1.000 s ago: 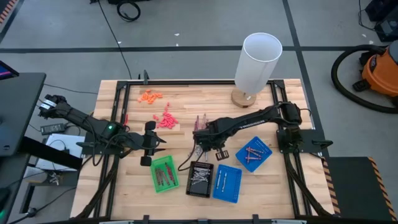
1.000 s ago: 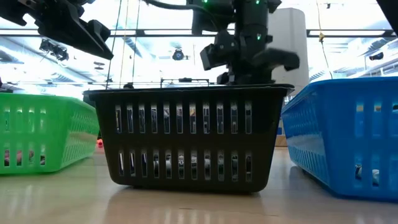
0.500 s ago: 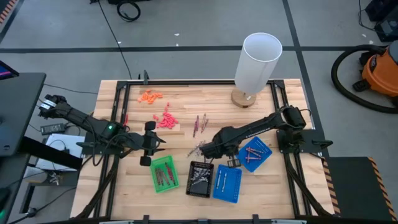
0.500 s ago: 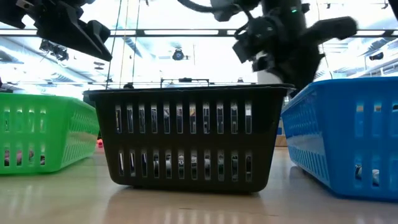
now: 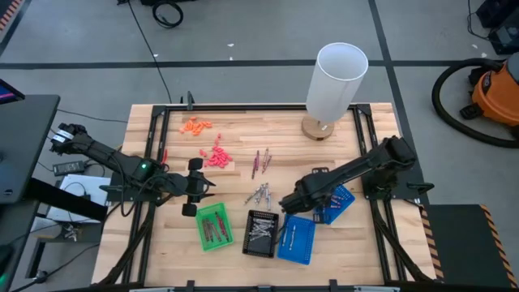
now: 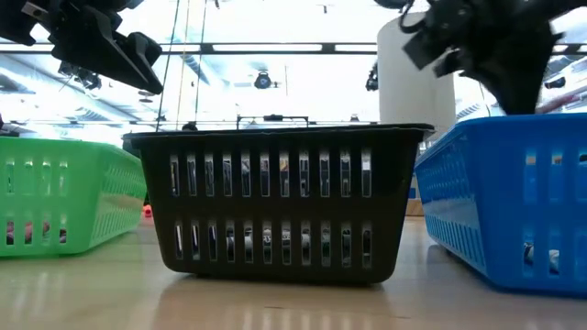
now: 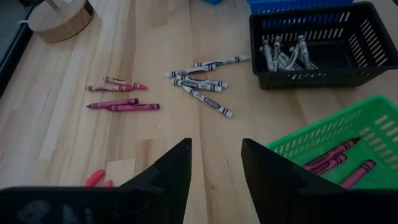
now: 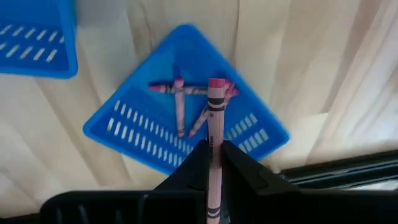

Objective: Sort crayons
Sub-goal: Put the pink crayon into the right blue basket

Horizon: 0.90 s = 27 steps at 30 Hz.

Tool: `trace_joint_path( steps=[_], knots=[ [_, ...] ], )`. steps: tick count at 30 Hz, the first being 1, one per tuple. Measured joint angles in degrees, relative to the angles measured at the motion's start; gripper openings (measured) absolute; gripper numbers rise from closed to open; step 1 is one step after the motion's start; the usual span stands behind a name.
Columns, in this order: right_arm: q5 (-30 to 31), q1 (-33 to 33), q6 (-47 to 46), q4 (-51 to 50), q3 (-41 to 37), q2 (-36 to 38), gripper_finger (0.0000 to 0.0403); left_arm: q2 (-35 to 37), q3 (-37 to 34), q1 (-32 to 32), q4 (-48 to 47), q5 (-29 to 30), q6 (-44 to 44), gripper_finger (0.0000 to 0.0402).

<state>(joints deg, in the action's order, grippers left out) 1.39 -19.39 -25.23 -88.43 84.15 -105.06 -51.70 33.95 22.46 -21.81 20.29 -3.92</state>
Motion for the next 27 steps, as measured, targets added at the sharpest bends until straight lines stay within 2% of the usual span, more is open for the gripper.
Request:
trace_joint_path(
  steps=[4, 9, 15, 23, 27],
  knots=[
    [-2.45, -1.66, -2.1, 3.21, -4.93, 2.25, 0.0035, 0.0, 0.0, 0.0, 0.01, 0.0, 0.0, 0.0151],
    [-3.97, -2.7, -1.7, 12.35, -13.52, 3.46, 0.0035, 0.0, 0.0, 0.0, 0.07, 0.0, -0.4, 0.0151],
    [-1.48, -2.67, -3.59, 17.7, -21.76, 3.46, 0.0045, 0.02, 0.0, 0.0, 0.12, 0.0, -0.5, 0.0151],
    [-0.99, -2.5, -3.64, 20.07, -23.25, 3.46, 0.01, 0.01, 0.0, 0.0, 0.16, 0.0, -0.5, 0.0151],
    [-0.99, -2.24, -3.26, 18.06, -21.45, 3.46, 0.0111, 0.01, 0.0, 0.0, 0.16, 0.0, -0.51, 0.0151]
  ],
)
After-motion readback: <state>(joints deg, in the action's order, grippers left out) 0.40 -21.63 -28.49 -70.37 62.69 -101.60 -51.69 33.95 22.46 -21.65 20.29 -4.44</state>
